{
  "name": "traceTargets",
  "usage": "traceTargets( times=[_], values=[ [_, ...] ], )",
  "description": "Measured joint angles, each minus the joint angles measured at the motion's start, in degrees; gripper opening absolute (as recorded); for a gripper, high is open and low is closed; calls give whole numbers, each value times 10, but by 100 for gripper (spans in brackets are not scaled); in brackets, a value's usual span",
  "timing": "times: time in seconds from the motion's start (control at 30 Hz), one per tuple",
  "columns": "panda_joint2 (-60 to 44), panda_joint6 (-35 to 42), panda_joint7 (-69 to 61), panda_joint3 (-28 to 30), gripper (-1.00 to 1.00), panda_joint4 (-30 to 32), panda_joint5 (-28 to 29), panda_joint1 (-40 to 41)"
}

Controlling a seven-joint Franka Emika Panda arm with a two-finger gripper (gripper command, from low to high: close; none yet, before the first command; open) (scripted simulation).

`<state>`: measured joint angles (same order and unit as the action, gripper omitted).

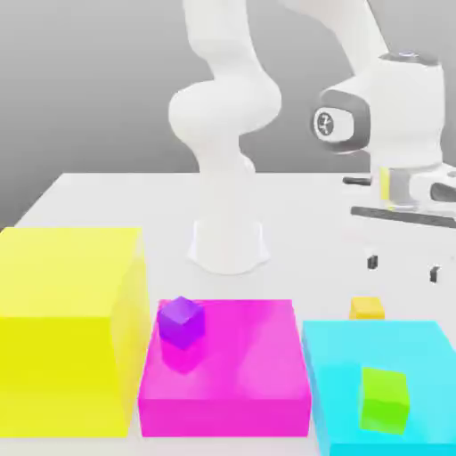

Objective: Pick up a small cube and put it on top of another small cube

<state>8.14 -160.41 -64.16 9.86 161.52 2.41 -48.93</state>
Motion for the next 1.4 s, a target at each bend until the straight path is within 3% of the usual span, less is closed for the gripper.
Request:
traceTargets(
  times=[0.3,0.5,0.53,0.73,1.03,1.4],
  values=[
    [-92,-71,-217,-19,0,47,-33,-65],
    [-214,-169,-262,-84,0,26,-85,-9],
    [-229,-182,-262,-91,-100,23,-85,-2],
    [-236,-187,-264,-94,-100,22,-88,1],
    [-80,-59,-213,-46,-100,50,-25,-25],
    [68,106,28,37,-100,26,56,200]
  ],
)
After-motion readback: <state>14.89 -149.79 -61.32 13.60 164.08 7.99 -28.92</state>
